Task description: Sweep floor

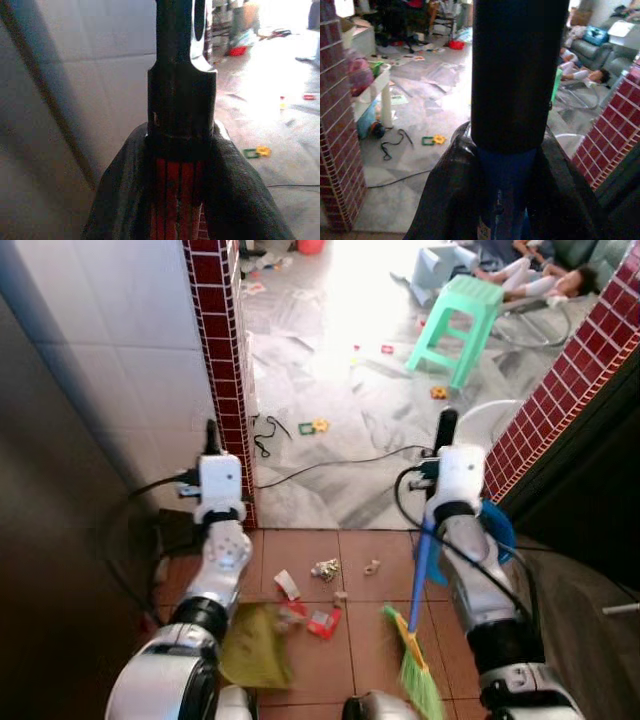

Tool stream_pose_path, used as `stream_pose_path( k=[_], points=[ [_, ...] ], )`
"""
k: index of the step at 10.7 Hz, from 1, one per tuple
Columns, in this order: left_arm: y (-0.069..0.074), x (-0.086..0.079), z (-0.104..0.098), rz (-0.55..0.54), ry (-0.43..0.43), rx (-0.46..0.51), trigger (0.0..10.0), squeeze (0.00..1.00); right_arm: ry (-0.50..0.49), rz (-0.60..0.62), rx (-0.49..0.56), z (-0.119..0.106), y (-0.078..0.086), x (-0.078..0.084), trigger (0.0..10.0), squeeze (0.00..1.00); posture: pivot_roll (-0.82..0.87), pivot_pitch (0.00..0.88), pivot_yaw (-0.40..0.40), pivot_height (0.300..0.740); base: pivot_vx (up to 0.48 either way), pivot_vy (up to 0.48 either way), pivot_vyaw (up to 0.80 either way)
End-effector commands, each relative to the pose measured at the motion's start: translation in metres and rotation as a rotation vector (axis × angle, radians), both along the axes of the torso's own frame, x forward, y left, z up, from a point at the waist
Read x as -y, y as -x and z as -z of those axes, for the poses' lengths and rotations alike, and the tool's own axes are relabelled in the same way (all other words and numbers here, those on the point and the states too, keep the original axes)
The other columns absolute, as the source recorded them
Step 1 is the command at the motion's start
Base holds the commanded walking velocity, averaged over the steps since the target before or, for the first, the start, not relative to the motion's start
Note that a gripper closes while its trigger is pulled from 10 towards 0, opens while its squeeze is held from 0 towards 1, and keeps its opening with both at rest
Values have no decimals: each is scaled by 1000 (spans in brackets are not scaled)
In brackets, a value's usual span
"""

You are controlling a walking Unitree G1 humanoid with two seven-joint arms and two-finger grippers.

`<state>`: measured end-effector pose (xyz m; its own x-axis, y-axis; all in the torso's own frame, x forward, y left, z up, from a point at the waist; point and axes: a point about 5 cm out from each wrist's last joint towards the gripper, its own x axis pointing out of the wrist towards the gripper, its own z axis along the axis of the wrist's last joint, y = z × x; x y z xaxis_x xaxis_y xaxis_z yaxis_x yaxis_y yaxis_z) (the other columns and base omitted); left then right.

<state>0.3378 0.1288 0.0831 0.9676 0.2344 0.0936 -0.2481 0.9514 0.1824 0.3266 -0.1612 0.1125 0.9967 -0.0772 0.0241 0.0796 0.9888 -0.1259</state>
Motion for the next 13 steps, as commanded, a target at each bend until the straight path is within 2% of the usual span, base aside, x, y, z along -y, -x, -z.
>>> stream_pose_path(
  k=[1, 3, 5, 8, 11, 13],
  points=[
    [-3, 9, -1, 54, -10, -12, 10000, 0, -37, 20, 15, -8, -6, 2, 10000, 0, -66, 45, -45, 740, 0, 0, 0],
    [-3, 19, 5, 93, 19, -61, 10000, 0, -60, 16, 45, -15, -10, -1, 10000, 0, -69, 42, -44, 740, 0, 0, 0],
    [-3, 18, 11, 77, 66, -118, 10000, 0, -115, 11, 50, -18, -14, -3, 10000, 0, -68, 37, -47, 740, 0, 0, 0],
    [-4, 23, 14, 106, 109, -156, 10000, 0, -344, -66, 30, -26, -22, -20, 10000, 0, -70, 30, -50, 740, 0, 0, 0],
    [-4, 25, 16, 113, 108, -171, 10000, 0, -510, -189, -40, -29, -26, -35, 10000, 0, -74, 24, -53, 740, 0, 0, 0],
    [-4, 26, 16, 124, 112, -175, 10000, 0, -578, -325, -5, -52, -29, -47, 10000, 0, -75, 24, -55, 740, 0, 0, 0]
  ],
)
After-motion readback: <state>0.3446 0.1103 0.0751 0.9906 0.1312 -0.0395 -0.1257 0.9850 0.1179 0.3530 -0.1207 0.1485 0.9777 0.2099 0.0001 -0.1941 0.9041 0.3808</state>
